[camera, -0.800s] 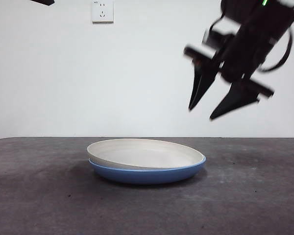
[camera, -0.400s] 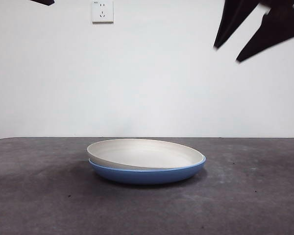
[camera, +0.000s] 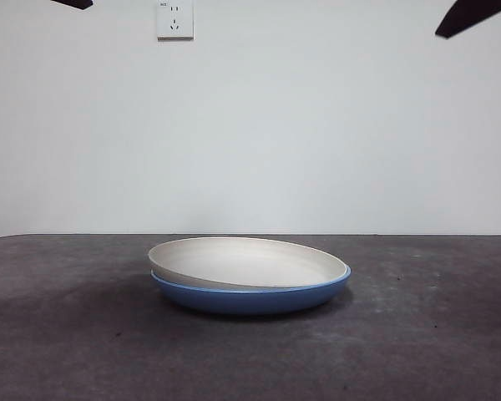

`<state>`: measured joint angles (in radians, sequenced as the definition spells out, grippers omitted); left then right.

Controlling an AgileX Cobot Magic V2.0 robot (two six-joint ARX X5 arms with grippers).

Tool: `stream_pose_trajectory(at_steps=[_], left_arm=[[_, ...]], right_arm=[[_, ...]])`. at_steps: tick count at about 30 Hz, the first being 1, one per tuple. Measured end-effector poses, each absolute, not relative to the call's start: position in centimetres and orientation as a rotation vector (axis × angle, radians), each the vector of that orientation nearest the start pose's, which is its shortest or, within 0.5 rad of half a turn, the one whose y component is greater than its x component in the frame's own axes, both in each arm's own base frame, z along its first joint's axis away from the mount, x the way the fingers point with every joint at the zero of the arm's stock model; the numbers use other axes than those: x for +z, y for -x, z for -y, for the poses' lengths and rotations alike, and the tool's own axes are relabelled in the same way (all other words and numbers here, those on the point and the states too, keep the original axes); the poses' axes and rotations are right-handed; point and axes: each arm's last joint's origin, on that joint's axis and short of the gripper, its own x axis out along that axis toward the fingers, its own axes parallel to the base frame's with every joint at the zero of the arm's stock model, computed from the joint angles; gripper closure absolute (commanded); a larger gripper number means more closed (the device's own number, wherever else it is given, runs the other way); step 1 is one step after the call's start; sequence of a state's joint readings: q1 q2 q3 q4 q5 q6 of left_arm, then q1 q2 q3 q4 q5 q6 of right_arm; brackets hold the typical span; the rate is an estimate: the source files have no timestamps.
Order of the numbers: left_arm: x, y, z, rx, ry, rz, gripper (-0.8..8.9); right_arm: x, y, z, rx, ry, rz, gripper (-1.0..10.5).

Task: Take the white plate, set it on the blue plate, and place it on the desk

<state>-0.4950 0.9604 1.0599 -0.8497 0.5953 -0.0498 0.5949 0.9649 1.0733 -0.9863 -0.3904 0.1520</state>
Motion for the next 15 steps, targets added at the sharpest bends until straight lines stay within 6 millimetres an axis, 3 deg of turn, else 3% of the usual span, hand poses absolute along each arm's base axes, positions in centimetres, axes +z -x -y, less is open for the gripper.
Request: stream_pose_trajectory(at_steps=[15], left_arm=[[34.13, -14.50, 9.67, -1.017, 0.082, -0.812, 5.14]], right_arm=[[33.50, -12.82, -10.51, 0.873, -0.022, -0.967, 7.0]])
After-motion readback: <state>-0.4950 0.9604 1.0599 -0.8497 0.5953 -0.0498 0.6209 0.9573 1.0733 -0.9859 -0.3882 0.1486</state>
